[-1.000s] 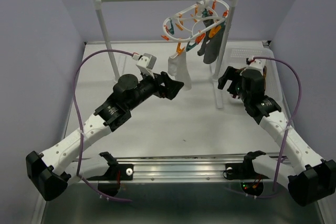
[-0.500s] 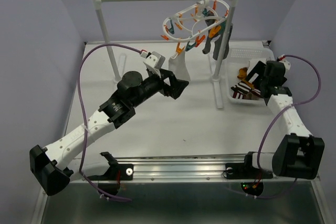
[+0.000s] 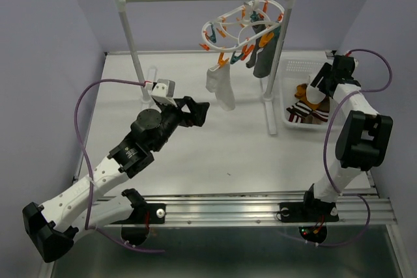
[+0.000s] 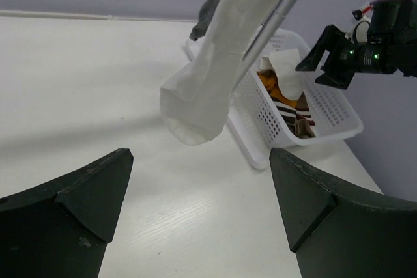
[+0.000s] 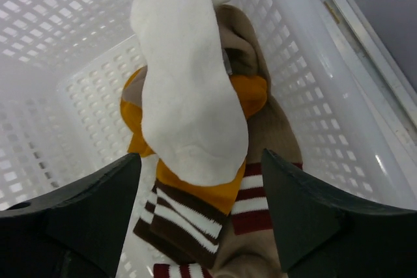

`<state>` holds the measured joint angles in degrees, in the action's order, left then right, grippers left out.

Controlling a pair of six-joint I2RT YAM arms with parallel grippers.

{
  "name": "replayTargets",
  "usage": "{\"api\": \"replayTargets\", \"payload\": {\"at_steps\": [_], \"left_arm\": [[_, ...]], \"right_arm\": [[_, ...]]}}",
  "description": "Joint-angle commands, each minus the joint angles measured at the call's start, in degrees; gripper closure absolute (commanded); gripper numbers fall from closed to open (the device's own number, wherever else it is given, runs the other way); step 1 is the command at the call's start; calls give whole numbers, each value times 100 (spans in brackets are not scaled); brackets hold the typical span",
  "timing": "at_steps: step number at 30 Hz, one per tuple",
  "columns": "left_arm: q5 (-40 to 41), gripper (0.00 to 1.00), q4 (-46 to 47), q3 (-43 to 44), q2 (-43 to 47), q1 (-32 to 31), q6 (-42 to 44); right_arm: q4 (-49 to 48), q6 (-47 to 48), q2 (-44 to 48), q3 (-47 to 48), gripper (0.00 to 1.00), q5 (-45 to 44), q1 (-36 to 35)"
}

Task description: Clip the socks to the hanger

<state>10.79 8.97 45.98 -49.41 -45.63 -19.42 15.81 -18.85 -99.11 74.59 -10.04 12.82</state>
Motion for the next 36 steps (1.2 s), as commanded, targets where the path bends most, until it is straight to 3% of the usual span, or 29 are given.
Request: {"api": "replayTargets", "payload": {"at_steps": [1,4,6,7,9,16,27,31,33,36], "left_arm": [[1065,1,131,-106,124,19,-509],[1180,1,96,-115,89,45,-624],[1206,1,105,-124,80,54,-624],[1250,1,113,-133,89,63,-624],[1294,1,122,-133,98,71,-607],[1374,1,105,-124,186,107,-598],[1224,1,350,-36,116,212,-431],[1084,1,386,52,54,273,-317],[1014,1,360,87,2,335,-308],[952,1,298,131,-60,397,-326]], "right_arm": [[-114,303,-318,469,28,-305,89],[-122,356,-477,495,33,-507,89],[-122,356,-530,495,42,-543,89],[-122,365,-548,504,51,-516,89],[-122,347,-600,513,57,-577,89],[-122,558,-496,513,99,-403,89],[-412,786,471,179,99,916,89],[-457,787,674,56,99,654,89],[-386,830,473,126,73,487,89],[-298,883,148,398,65,538,159]]}}
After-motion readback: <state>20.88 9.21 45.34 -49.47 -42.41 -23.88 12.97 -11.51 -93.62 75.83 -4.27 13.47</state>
